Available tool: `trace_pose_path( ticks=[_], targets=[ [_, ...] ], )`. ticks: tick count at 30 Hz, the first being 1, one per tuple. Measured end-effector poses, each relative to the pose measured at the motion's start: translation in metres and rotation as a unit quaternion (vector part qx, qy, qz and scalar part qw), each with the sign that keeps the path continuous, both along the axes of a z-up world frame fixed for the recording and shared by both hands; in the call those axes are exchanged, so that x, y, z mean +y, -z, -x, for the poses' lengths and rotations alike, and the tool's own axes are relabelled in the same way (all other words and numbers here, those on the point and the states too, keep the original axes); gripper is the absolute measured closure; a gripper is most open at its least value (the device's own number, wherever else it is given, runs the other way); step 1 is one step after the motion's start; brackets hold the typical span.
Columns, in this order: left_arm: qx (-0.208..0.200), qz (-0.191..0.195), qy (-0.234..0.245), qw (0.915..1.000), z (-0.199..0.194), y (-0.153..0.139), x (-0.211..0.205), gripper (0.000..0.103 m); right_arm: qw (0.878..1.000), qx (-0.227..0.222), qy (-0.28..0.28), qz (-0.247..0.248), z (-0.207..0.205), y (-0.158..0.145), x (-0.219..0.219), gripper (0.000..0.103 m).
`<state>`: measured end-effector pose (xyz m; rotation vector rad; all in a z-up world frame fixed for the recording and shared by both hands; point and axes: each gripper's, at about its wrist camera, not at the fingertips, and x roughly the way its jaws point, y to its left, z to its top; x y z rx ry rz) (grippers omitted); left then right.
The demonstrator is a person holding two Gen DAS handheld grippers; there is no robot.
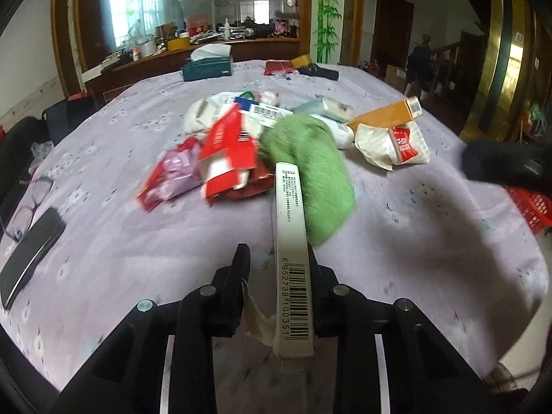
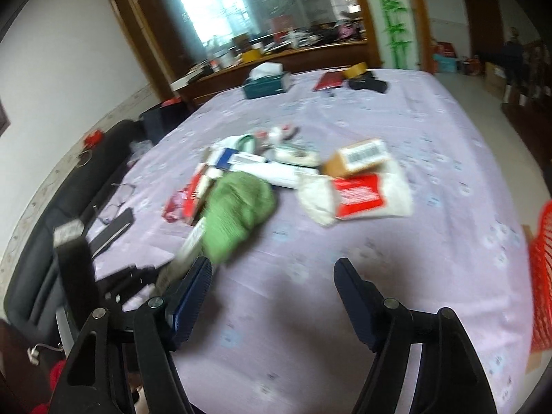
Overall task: Collect trash
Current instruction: 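Grasp the white barcode box with the left gripper while the right gripper grasps the green towel, then carry the green towel with the right gripper to the red wastebasket and release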
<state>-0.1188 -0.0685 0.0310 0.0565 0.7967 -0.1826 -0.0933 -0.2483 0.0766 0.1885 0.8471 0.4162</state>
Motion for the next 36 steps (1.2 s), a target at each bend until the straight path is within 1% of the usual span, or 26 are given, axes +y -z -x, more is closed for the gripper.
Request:
trace_pose_path(
  ticks=[4,7,9,11,12,13,14,15,17,19,26,30,34,36],
  targets=[
    [-0.006,0.023,-0.01,0.9997,0.012,-0.007,0.022,0.075,0.999,0.012,-0.03,-0.002,-0.024,0.002,0.028,0.025],
    [-0.017,0.026,-0.02,0.9993,0.018,-0.012,0.034,0.075,0.999,0.028,-0.037,0.002,-0.044,0.01,0.048,0.025],
    [-0.021,0.03,-0.025,0.999,0.02,-0.012,0.04,0.075,0.998,0.04,-0.032,0.021,-0.057,0.018,0.06,0.026],
    [-0.02,0.032,-0.029,0.9989,0.018,-0.011,0.043,0.075,0.998,0.05,-0.033,0.029,-0.068,0.028,0.069,0.031],
    [-0.02,0.032,-0.03,0.9988,0.017,-0.01,0.043,0.075,0.997,0.057,-0.029,0.043,-0.077,0.036,0.075,0.036],
    [-0.02,0.033,-0.029,0.9988,0.017,-0.009,0.044,0.075,0.996,0.063,-0.025,0.052,-0.083,0.042,0.077,0.043],
    [-0.021,0.032,-0.03,0.9988,0.017,-0.009,0.044,0.075,0.996,0.071,-0.026,0.052,-0.088,0.047,0.079,0.047],
    [-0.023,0.031,-0.031,0.9988,0.017,-0.009,0.043,0.075,0.996,0.076,-0.026,0.048,-0.088,0.051,0.078,0.054],
    [-0.025,0.031,-0.028,0.9988,0.017,-0.008,0.042,0.075,0.997,0.07,-0.019,0.041,-0.085,0.052,0.074,0.061],
    [-0.029,0.028,-0.026,0.9989,0.019,-0.009,0.038,0.075,0.997,0.053,-0.02,0.048,-0.075,0.047,0.072,0.067],
    [-0.044,0.033,-0.007,0.9985,0.024,-0.02,0.02,0.075,0.999,0.014,-0.011,0.035,-0.027,0.034,0.044,0.07],
    [-0.05,0.034,0.006,0.9982,0.026,-0.026,0.005,0.075,1.0,-0.007,0.007,0.029,-0.002,0.027,0.018,0.071],
    [-0.052,0.036,0.021,0.9978,0.027,-0.031,-0.012,0.075,1.0,-0.008,0.015,-0.005,0.014,0.021,-0.01,0.071],
    [-0.054,0.033,0.029,0.9976,0.028,-0.032,-0.022,0.075,1.0,-0.015,0.018,-0.014,0.021,0.017,-0.018,0.071]
  ],
)
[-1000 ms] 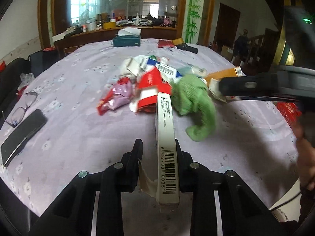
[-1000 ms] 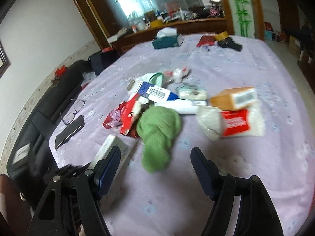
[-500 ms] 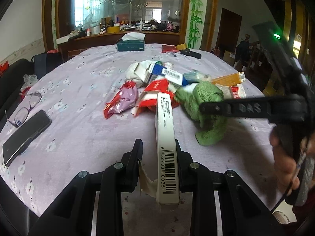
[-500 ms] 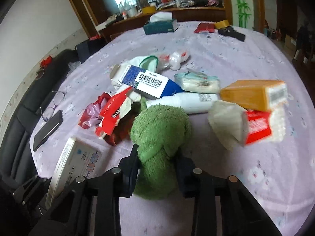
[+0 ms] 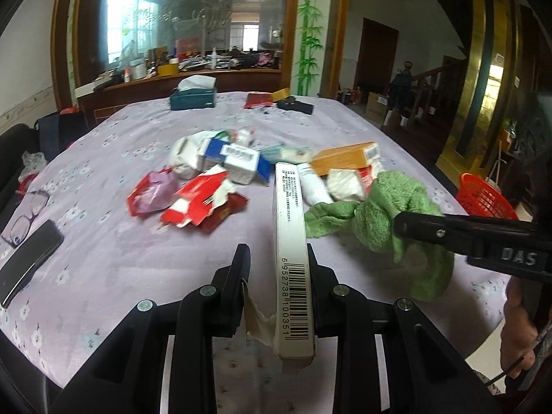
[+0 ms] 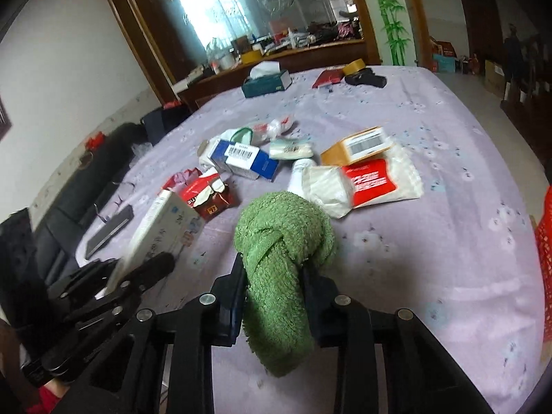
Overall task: Collect trash
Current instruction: 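Carry the green towel with the right gripper to the red wastebasket and release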
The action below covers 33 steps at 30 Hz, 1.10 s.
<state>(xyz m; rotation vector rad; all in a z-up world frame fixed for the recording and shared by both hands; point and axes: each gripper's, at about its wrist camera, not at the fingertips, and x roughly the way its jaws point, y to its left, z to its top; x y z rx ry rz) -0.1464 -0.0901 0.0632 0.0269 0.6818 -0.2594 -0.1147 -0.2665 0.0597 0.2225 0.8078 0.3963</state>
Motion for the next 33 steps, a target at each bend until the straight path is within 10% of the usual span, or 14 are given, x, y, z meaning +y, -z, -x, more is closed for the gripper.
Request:
trace_pose_path(
  ticks=[21,33],
  targets=[
    [-0.004,-0.003,0.086,0.9963,-0.003,-0.025,-0.074,0.075,0.994,-0.053,0.081,-0.049,0.047,-0.036,-0.082,0.071],
    [0.025,0.025,0.222,0.9744,-0.018,-0.043,-0.209,0.075,0.962,-0.077,0.252,-0.072,0.08,-0.054,-0.215,0.071]
  ],
)
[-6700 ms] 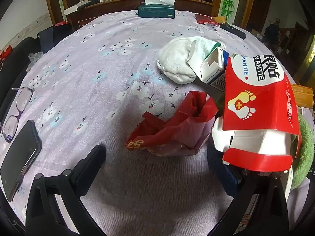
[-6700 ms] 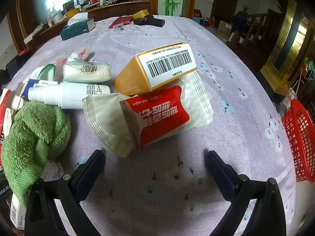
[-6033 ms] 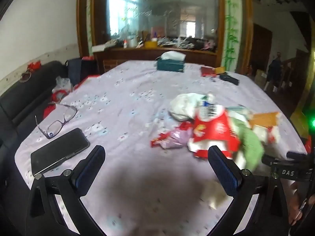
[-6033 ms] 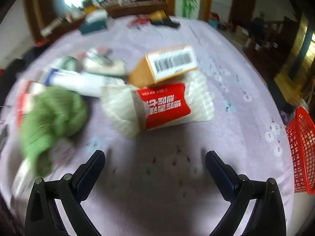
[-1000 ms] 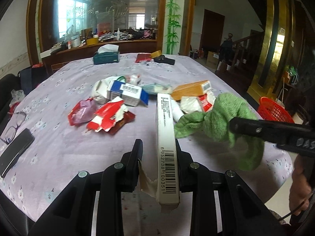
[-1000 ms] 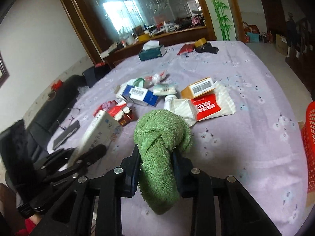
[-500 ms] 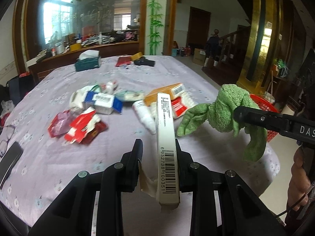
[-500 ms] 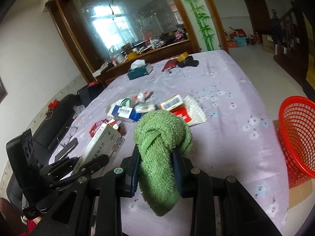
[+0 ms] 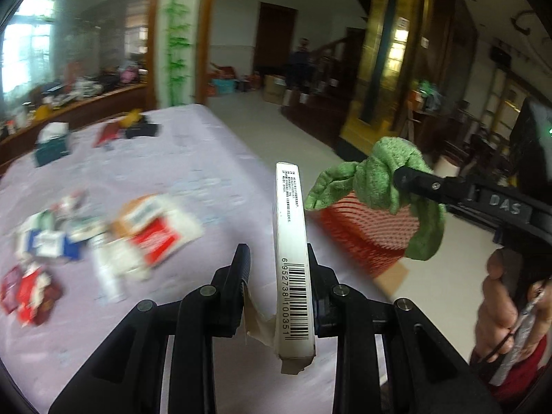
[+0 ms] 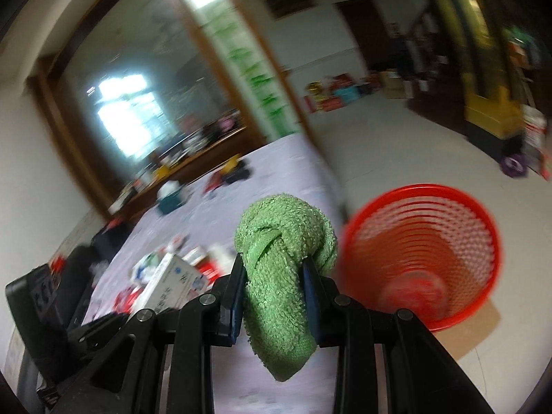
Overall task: Collect trash
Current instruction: 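Carry the green towel with the right gripper to the red wastebasket and release, then drop the white barcode box into the red wastebasket with the left gripper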
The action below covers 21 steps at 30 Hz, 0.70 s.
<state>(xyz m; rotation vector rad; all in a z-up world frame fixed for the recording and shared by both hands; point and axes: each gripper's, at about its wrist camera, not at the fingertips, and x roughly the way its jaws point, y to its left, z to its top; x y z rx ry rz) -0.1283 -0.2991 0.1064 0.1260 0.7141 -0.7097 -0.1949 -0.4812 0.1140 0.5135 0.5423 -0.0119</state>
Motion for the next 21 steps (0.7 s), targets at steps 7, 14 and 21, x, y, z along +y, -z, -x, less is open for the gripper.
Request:
trace_pose_path(
  ticks=[7,14,21],
  targets=[
    [0.032,0.008,0.053,0.998,-0.015,0.003,-0.091,0.075,0.995,0.024,0.088,-0.03,-0.001,0.015,-0.083,0.071],
    [0.045,0.006,0.06,0.9971,-0.032,0.021,-0.154,0.059,0.991,0.064,0.111,-0.042,-0.02,0.038,-0.13,0.065],
    [0.051,-0.003,0.052,0.9973,-0.04,0.026,-0.154,0.05,0.99,0.058,0.126,-0.028,-0.016,0.035,-0.147,0.059]
  ],
)
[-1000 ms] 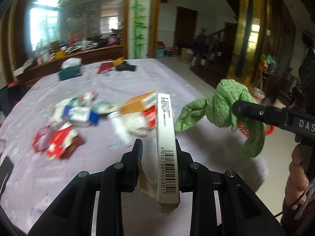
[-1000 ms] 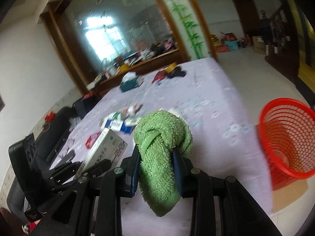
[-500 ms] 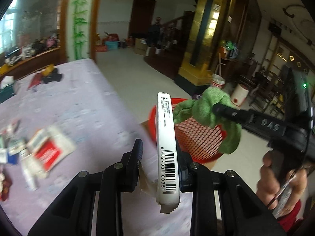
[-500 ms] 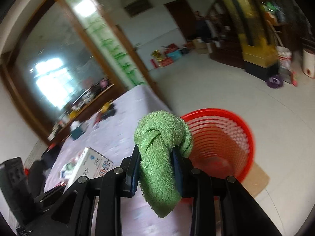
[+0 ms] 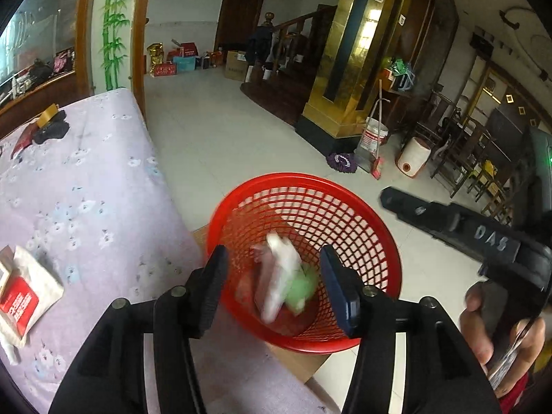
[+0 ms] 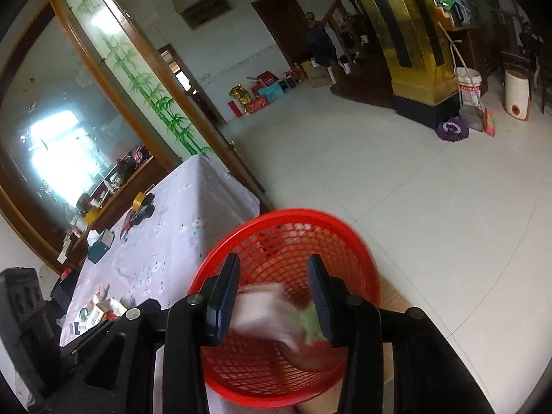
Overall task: Collect trash
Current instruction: 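Drop the white barcode box into the red wastebasket with the left gripper, then grasp the red tissue pack with the left gripper while the right gripper grasps the brown snack wrapper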
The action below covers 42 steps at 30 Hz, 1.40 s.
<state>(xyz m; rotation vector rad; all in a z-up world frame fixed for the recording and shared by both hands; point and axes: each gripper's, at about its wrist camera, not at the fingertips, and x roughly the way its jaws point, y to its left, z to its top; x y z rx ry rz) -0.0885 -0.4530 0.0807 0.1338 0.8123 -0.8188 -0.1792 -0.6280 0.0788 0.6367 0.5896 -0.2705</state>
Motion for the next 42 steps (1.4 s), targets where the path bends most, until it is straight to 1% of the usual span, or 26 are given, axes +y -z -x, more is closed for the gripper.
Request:
trace_pose_path(
  ticks=[2,3,4,6,9,10,13,15,18,22,25,26,29,31,35,38,42],
  targets=[
    [-0.013,-0.006,-0.01,0.9999,0.002,-0.003,0.013,0.046,1.0,-0.004,-0.002,0.0,0.002,-0.004,-0.001,0.059],
    [-0.023,-0.007,-0.023,0.9995,0.003,-0.006,0.025,0.038,1.0,-0.006,-0.007,0.003,0.002,-0.008,0.001,0.059],
    [-0.031,-0.007,-0.035,0.9989,0.003,-0.008,0.035,0.036,1.0,-0.007,-0.014,0.005,0.003,-0.009,0.005,0.058],
    [-0.05,-0.003,-0.065,0.9966,0.007,-0.014,0.062,0.034,0.999,-0.009,-0.036,0.008,0.0,-0.013,0.015,0.055],
    [-0.065,0.002,-0.107,0.9921,0.008,-0.022,0.1,0.034,0.996,-0.011,-0.083,0.019,-0.007,-0.018,0.045,0.052],
    [-0.069,0.003,-0.121,0.9903,0.008,-0.024,0.112,0.034,0.994,-0.011,-0.106,0.022,-0.012,-0.019,0.061,0.052],
    [-0.084,-0.012,-0.16,0.9834,0.009,-0.026,0.151,0.033,0.988,-0.006,-0.15,0.029,-0.025,-0.017,0.099,0.052],
    [-0.091,-0.023,-0.192,0.9769,0.008,-0.025,0.183,0.033,0.983,-0.001,-0.179,0.027,-0.035,-0.014,0.125,0.052],
    [-0.085,-0.024,-0.226,0.9701,0.005,-0.023,0.234,0.033,0.973,0.009,-0.229,0.028,-0.053,-0.009,0.172,0.052],
    [-0.072,-0.024,-0.283,0.9561,0.004,-0.015,0.312,0.033,0.961,0.017,-0.273,0.041,-0.071,-0.007,0.223,0.052],
    [-0.06,-0.021,-0.322,0.9444,0.001,-0.007,0.368,0.033,0.954,0.021,-0.295,0.04,-0.082,-0.007,0.256,0.052],
    [-0.05,-0.023,-0.332,0.9417,-0.001,-0.003,0.386,0.033,0.953,0.021,-0.301,0.043,-0.083,-0.007,0.267,0.052],
    [-0.034,-0.019,-0.351,0.9354,-0.003,0.004,0.418,0.033,0.948,0.026,-0.312,0.048,-0.091,-0.006,0.291,0.052],
    [-0.024,-0.016,-0.353,0.9352,-0.008,0.012,0.43,0.033,0.945,0.031,-0.322,0.051,-0.092,-0.004,0.305,0.052],
    [-0.006,-0.006,-0.335,0.942,-0.026,0.023,0.429,0.033,0.939,0.042,-0.334,0.067,-0.096,-0.003,0.327,0.052],
    [-0.002,-0.023,-0.323,0.946,-0.044,0.032,0.42,0.033,0.938,0.046,-0.335,0.073,-0.095,-0.005,0.33,0.052],
    [0.004,-0.061,-0.305,0.9502,-0.067,0.043,0.406,0.033,0.938,0.052,-0.335,0.076,-0.095,-0.002,0.328,0.052]
  ],
)
